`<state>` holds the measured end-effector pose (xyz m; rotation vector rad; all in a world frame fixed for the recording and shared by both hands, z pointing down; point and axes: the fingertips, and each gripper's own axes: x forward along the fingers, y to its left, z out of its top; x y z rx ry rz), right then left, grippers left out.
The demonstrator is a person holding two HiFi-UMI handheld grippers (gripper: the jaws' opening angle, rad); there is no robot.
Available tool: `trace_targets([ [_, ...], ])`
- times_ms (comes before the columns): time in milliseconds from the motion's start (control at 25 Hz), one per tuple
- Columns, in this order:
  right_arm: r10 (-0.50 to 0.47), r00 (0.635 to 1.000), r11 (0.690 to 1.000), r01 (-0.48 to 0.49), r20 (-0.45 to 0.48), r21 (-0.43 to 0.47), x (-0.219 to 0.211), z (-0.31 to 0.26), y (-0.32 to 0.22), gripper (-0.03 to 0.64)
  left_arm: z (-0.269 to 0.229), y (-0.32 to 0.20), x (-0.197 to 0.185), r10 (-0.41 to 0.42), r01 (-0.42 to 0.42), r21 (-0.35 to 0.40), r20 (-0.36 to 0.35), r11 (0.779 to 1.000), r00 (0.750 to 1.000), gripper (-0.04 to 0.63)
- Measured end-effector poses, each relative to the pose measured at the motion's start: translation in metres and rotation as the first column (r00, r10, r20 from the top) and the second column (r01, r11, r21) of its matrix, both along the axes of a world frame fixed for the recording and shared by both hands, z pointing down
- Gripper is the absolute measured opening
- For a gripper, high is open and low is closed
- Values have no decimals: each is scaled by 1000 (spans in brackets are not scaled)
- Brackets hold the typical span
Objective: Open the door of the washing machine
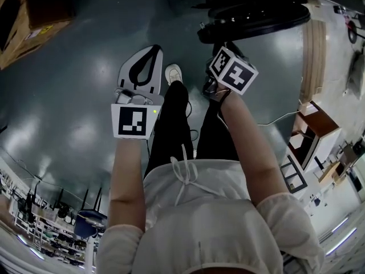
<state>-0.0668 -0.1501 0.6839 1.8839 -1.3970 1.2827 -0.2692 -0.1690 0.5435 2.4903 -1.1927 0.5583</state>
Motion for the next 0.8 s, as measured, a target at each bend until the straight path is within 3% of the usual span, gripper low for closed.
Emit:
trace_targets([
  [320, 46, 985, 999, -41, 167, -33, 21, 6, 39, 117, 0, 10, 38, 67, -67, -1, 25, 998, 997, 21],
  [800, 10, 990, 995, 3, 140, -97, 75, 4, 112, 92, -4, 51, 116, 181, -181, -20, 33, 983, 983, 21],
])
